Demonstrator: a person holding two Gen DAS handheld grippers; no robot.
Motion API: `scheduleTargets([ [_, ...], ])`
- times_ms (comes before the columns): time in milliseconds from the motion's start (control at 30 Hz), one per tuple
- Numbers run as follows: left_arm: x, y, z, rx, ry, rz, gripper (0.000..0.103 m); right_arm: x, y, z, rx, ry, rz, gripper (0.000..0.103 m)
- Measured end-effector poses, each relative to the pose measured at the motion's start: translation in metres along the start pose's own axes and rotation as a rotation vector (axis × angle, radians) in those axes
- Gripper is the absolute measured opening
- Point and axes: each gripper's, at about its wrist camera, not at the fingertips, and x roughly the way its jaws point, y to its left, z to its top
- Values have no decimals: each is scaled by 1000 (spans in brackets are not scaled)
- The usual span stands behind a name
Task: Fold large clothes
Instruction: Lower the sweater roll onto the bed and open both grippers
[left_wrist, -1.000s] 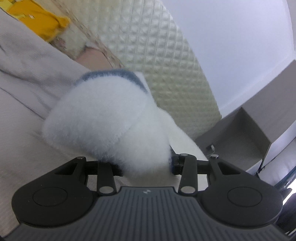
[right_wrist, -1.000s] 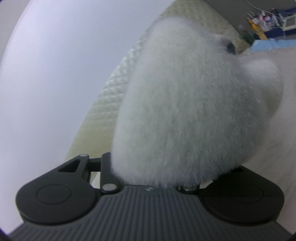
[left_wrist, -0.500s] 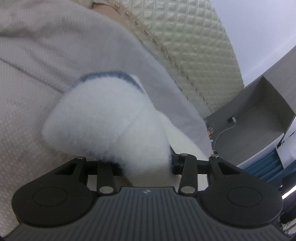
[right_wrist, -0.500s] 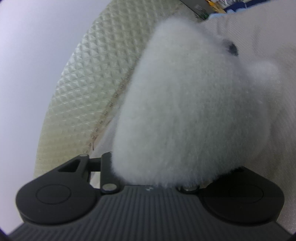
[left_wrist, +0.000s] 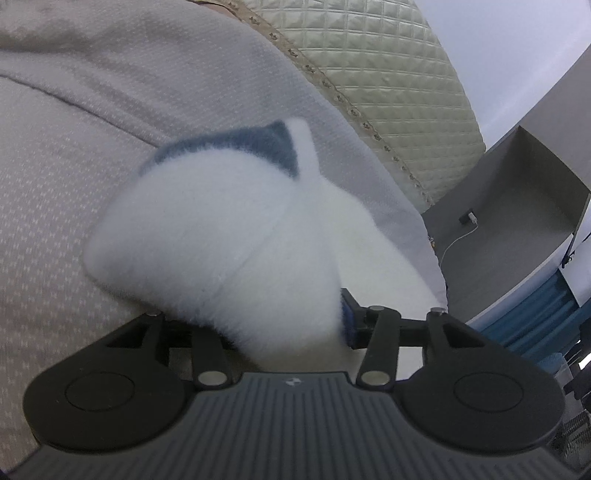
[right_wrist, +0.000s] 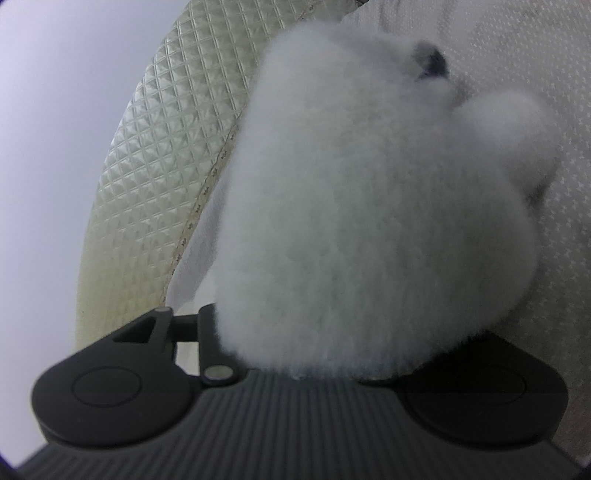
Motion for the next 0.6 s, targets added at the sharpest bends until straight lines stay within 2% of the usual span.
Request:
scheduleTargets([
  [133,-7,-5,0,6,15,19,58,0,1,2,16,10,-12,57],
  [267,-19,-10,2,22,32,55,65,-8,6,1,29,20,-71,62],
  [433,-49,-25,6,90,51,121,66,-32,31,-2,-40,32,-159,63],
  [600,-96,-59,16,191,36,168,66,-70,60,-11,-123,38,-217,63],
])
